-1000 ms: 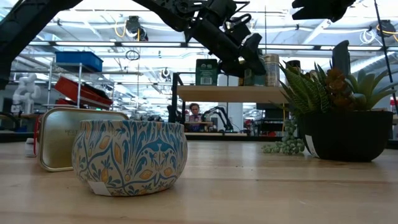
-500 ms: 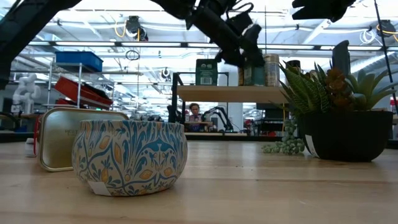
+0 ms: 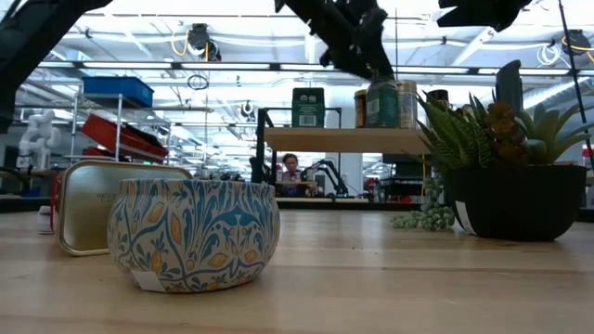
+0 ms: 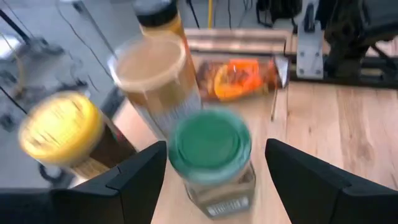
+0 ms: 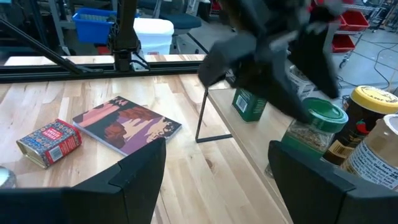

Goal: Shelf spices
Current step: Put the green seasoning bottle on the shelf, then put the red seasoning can on the shelf

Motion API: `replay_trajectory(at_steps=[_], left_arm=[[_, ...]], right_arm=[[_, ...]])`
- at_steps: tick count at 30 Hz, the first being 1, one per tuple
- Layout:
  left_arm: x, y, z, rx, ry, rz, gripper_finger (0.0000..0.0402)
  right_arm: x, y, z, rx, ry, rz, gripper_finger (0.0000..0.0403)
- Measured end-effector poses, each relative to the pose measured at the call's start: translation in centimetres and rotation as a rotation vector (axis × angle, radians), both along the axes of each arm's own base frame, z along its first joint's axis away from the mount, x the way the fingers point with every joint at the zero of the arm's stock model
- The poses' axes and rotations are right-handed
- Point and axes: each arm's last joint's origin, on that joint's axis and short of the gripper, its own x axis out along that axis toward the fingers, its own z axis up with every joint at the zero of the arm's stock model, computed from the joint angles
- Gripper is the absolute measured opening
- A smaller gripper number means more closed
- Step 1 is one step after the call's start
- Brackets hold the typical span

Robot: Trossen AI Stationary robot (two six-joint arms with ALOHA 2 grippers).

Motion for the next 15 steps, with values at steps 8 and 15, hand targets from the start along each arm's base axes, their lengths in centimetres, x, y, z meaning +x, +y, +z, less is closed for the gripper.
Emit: replay_trajectory(at_steps=[8,15], left_arm=[[-1.9,-0.7,3.2,0.077,-0.015,0.031,0.0284],[-5.1,-2.3,7.2,0.088,-0.044,0.016,0.0284]], right_arm=[[-0.1,0.3,0.0,-0.001,0.003,0.019,0.0271],[-0.1,0.3,0.0,-0.001,0.002,0.024,0.0271]])
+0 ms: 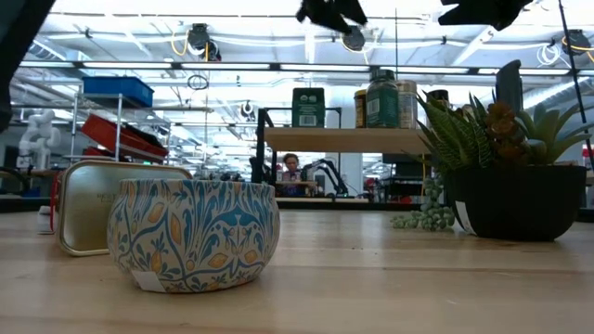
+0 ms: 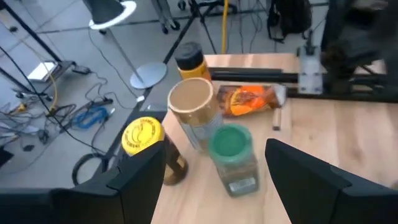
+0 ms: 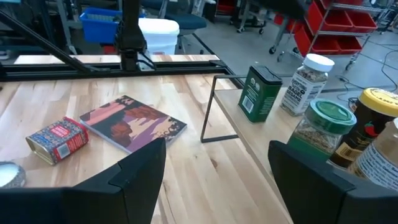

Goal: Shelf spices
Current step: Put the red seasoning can on the shelf

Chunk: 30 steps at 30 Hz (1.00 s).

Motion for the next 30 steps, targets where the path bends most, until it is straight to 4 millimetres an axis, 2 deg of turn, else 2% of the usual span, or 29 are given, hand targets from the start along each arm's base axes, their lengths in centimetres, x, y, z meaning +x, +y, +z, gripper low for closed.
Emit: replay_trajectory(at_steps=[5,8,12,15,19,23,30], left_arm=[[-3.6,-2.9,3.2,-0.004,0.015,-0.056,0.0284],[-6.2,-5.0,4.4,-0.023,0.065,-0.076,0.0284],[-9.3,-7.9,5.2,-0.065,0.138,-0.059,0.0284],[-10.9,-10.0,5.1,-0.104,0.203,-0.043,0.0284],[-12.1,-13.1,4.0,-0.152,0.294,-0.032,0.0284],[-12.3,-16.5,1.8,-0.166,0.341,-0.032,0.0284],[-13.4,-21.8,-4.2,-0.205,0.436,0.006,0.0283]], right_arm=[[0.0,0.2,0.1,0.016,-0.003,0.041,0.0271],[0.0,0.6,0.1,0.035,-0.009,0.091,0.0271],[0.1,1.2,0.4,0.073,-0.032,0.183,0.0271],[0.5,1.9,0.4,0.103,-0.032,0.267,0.0271],[1.5,3.0,0.1,0.145,-0.023,0.384,0.0271],[3.0,4.5,-0.9,0.162,0.014,0.472,0.0271],[5.3,6.7,-3.1,0.157,0.082,0.532,0.0271]])
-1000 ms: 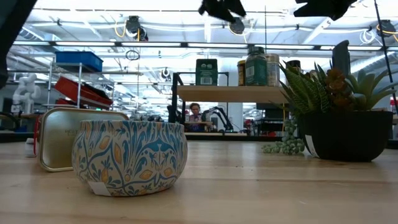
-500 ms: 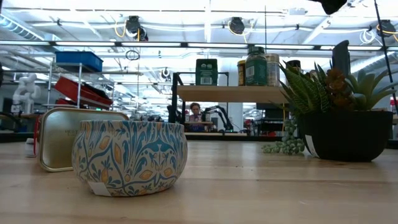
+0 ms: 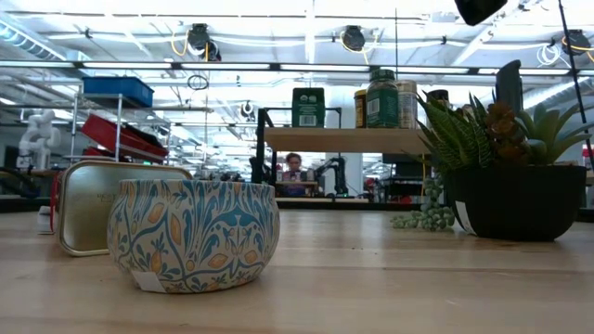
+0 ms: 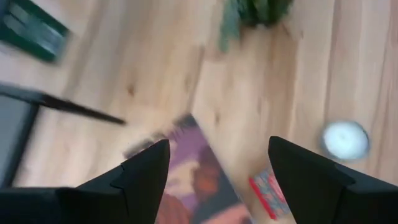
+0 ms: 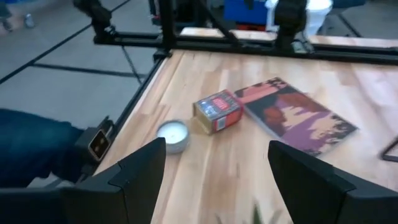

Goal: Shelf spices
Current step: Put the red seasoning can on the shelf

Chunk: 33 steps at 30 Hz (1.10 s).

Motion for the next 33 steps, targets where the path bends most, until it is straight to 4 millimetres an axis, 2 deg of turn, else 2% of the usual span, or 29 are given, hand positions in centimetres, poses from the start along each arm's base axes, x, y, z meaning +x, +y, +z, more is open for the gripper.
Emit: replay_trajectory(at_steps=[7,15,23,33], left_arm=[[-1.7,-4.7,-6.0,-0.093,-0.022,0.044,0.0283],[-4.5,-7.1,-10.5,-0.156,-0.043,0.147,0.0283],[-6.4,-7.3,-15.9,-0.206,-0.047,0.223,0.0283],[-7.6,-5.1,-19.9,-0.139,0.003,0.261,0.0283]], right_arm=[[2.1,1.8,-1.8,0.015,0.002,0.054,0.0271],[4.6,3.6,-4.5,0.021,-0.016,0.091,0.0271],[6.4,4.6,-6.9,0.029,-0.027,0.097,0.0271],[8.1,4.1,-9.2,0.036,-0.008,0.053,0.0271]])
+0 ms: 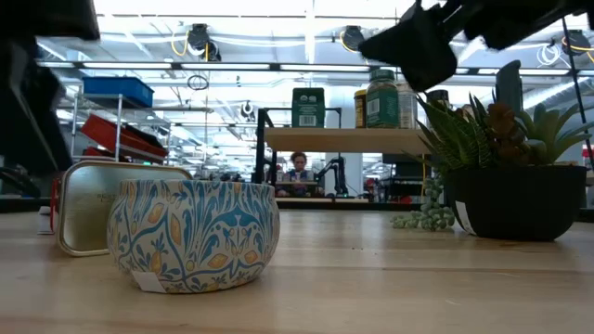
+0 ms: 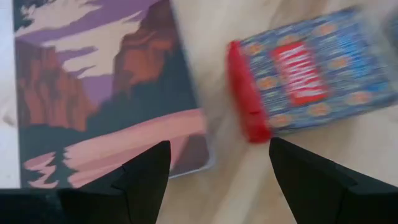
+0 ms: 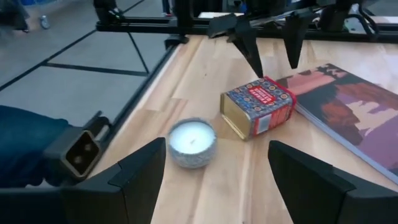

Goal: Shelf spices
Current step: Put the red seasoning can on the shelf

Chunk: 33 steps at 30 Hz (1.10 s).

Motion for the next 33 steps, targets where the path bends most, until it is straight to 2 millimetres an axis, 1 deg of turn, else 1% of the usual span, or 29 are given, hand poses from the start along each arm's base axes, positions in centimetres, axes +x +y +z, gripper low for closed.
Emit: replay_trajectory(at_steps=[5,9,13,16,20,26,29,33], left_arm=[[0.4,0.7,-2.0,-0.001,0.006,-0.010,0.0283],[1.8,0.8,-3.3,0.005,-0.005,-0.048,0.0283],[3.2,1.5,-4.3,0.026,-0.020,-0.024,0.0283],[3.7,2.0,-4.6,0.040,-0.027,0.001,0.0283],[4.3,2.5,-4.6,0.073,-0.058,-0.003,0.0283],[5.5,2.5,-4.3,0.059,-0.129,-0.037,0.0283],[5.6,2.4,-4.3,0.046,-0.140,-0.040,0.0283],[5.6,2.4,-4.3,0.038,-0.128,-0.048,0.0283]], right_arm=[[1.5,-0.6,-0.5,0.003,0.013,-0.009,0.0271],[3.2,-1.0,-0.6,0.001,0.034,0.012,0.0271],[5.1,-2.0,-1.0,-0.025,0.139,-0.004,0.0271],[6.4,-2.9,-1.4,-0.026,0.233,-0.032,0.0271],[7.8,-3.9,-1.7,-0.015,0.310,-0.073,0.0271],[9.5,-4.8,-1.3,0.077,0.319,-0.072,0.0271],[9.7,-4.9,-1.7,0.135,0.378,-0.076,0.0271],[9.5,-5.0,-2.6,0.151,0.448,-0.124,0.0271]])
